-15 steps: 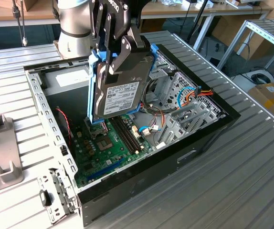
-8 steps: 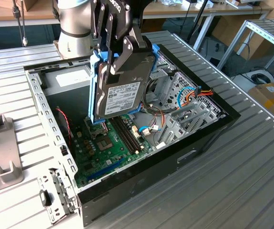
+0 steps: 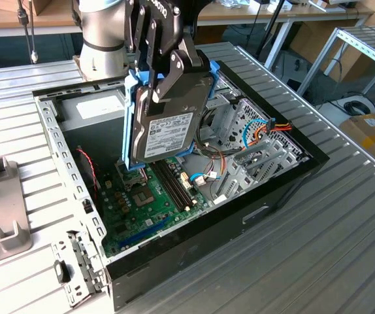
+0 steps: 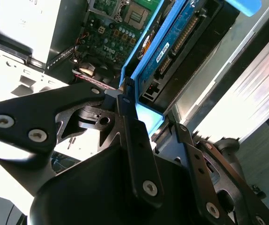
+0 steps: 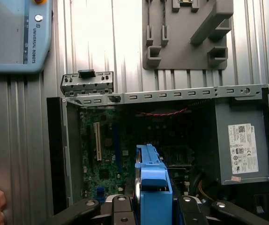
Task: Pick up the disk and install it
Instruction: 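Insert the disk into the insertion slot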
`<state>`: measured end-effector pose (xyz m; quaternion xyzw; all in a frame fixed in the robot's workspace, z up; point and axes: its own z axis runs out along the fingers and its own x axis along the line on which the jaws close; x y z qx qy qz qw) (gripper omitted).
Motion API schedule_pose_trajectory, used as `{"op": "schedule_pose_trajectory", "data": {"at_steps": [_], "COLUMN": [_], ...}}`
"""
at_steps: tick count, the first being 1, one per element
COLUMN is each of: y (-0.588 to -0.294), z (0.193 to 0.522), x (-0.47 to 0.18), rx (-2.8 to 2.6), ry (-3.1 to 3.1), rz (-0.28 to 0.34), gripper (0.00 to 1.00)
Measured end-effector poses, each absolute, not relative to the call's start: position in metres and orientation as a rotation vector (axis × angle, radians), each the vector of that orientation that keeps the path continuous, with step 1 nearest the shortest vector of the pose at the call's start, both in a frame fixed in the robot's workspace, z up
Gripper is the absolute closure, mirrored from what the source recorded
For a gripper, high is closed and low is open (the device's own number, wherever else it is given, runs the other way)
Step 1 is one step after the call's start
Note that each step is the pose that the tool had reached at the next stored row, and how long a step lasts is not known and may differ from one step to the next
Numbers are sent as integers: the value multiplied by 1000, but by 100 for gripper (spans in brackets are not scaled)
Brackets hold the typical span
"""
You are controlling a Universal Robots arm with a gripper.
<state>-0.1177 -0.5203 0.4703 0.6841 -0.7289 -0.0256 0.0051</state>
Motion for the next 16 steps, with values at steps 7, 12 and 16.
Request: {"op": "schedule_pose_trajectory", "data": {"at_steps": [7,12,16], "y": [-521,-522,-522], "z": [470,470,470], "x": [-116,-115,-114], "rx": [2142,2142,2142], "ry": [-2283,-2283,-2283], "rz": [-80,-80,-80], "gripper": [63,63,63]}}
